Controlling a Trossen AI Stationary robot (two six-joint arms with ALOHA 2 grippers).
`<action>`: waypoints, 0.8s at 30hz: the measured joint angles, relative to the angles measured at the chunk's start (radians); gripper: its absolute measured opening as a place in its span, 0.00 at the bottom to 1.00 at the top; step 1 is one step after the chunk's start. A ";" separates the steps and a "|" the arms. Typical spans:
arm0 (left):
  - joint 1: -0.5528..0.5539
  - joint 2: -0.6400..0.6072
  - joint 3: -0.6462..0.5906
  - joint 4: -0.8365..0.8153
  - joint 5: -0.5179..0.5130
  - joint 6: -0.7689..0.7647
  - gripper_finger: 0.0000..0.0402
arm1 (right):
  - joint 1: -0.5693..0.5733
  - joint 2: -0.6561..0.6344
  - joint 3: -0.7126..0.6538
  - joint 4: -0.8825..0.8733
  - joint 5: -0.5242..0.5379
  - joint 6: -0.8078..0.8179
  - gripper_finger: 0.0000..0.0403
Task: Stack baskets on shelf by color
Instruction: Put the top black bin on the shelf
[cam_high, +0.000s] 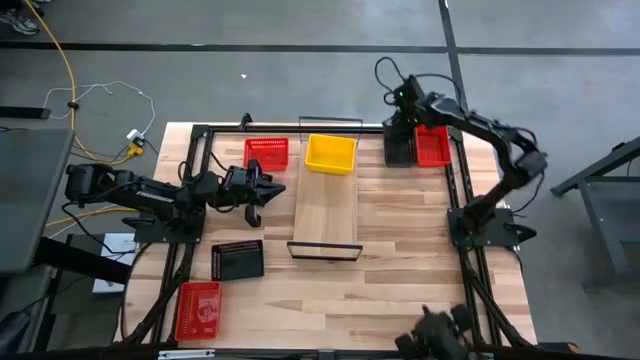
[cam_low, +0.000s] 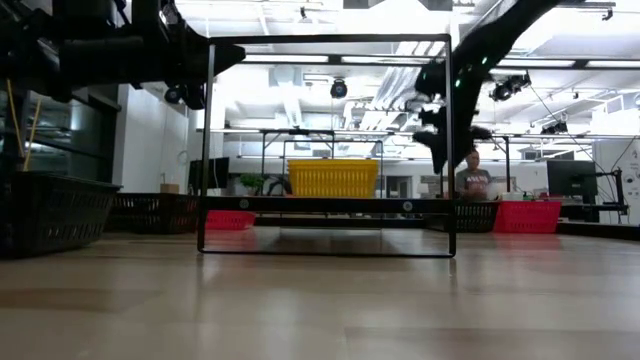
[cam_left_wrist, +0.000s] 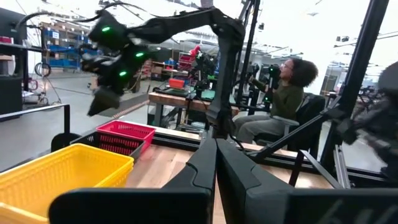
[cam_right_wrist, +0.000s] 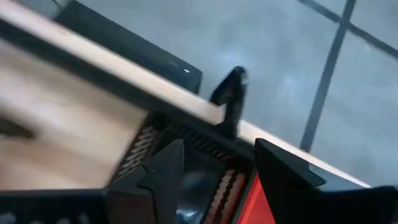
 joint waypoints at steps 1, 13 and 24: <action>0.000 0.000 0.000 0.000 0.000 0.000 0.00 | -0.018 0.035 0.019 -0.002 -0.006 -0.016 0.46; -0.005 0.000 0.000 -0.022 0.003 -0.003 0.00 | -0.081 0.296 0.225 -0.115 -0.077 -0.471 0.45; -0.024 0.000 0.001 -0.030 0.000 0.000 0.00 | -0.081 0.314 0.234 -0.217 -0.134 -0.686 0.45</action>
